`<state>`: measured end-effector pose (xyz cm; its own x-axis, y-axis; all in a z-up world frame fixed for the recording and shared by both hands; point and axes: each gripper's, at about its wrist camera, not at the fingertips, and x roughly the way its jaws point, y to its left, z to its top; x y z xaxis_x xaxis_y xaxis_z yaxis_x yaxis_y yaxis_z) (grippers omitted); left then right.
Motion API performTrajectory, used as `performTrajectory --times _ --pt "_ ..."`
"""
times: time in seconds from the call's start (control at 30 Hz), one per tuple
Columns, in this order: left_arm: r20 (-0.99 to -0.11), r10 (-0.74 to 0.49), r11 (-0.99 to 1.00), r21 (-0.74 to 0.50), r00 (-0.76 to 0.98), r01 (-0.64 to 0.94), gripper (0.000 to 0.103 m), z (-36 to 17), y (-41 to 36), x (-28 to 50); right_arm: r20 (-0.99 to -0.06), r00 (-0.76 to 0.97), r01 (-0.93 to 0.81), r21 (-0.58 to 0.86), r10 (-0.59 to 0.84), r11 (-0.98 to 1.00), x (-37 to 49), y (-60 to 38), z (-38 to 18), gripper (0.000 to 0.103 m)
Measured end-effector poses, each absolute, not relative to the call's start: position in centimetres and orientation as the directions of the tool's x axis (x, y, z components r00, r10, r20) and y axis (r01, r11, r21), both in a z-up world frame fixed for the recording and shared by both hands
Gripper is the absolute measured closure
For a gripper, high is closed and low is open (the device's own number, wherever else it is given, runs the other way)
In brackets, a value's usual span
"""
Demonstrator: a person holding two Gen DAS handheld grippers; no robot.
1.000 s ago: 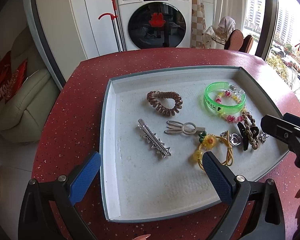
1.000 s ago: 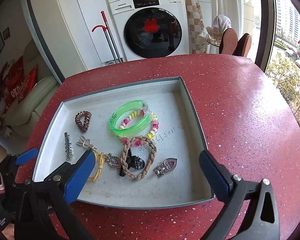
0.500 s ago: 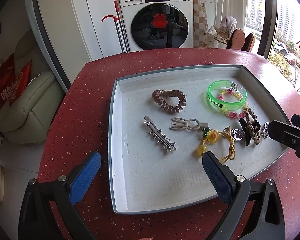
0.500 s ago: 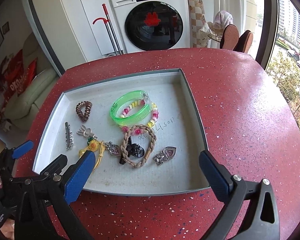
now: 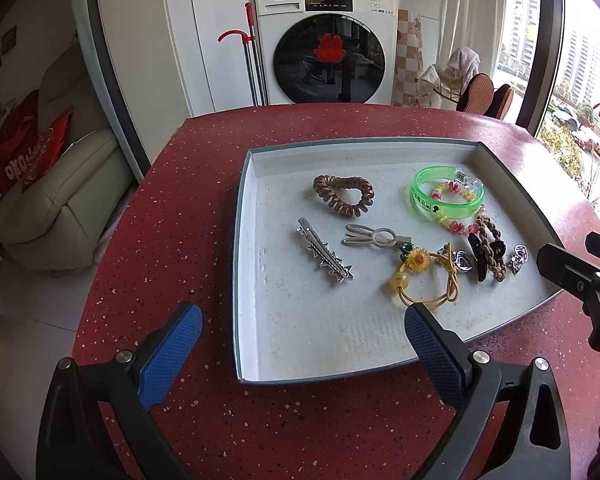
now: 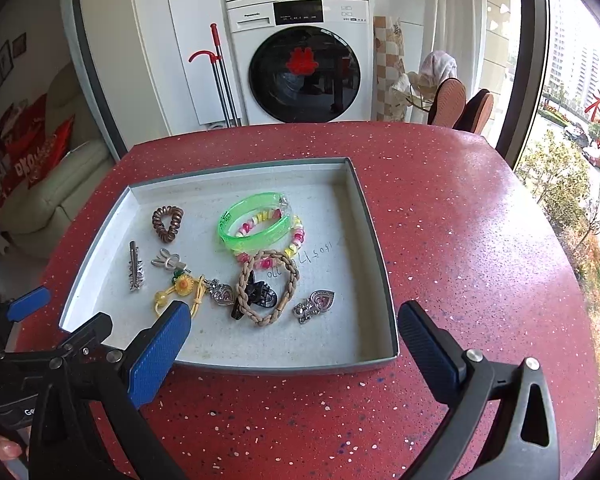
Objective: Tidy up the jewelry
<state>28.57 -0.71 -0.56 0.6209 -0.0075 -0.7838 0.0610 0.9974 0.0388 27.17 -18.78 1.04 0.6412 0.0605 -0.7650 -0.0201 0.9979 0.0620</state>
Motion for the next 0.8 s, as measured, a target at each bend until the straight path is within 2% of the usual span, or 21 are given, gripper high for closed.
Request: performTrajectory --times 0.43,0.8 --pt "-0.731 -0.006 0.998 0.04 0.682 0.051 0.0 0.0 -0.8 23.9 -0.738 0.672 -0.01 0.081 0.067 0.997 23.1 -19.2 1.1 0.0" --pt "-0.645 0.029 0.999 0.044 0.763 0.0 0.0 1.0 -0.3 20.5 -0.666 0.745 -0.018 0.047 0.045 0.999 18.6 -18.3 1.5 0.0"
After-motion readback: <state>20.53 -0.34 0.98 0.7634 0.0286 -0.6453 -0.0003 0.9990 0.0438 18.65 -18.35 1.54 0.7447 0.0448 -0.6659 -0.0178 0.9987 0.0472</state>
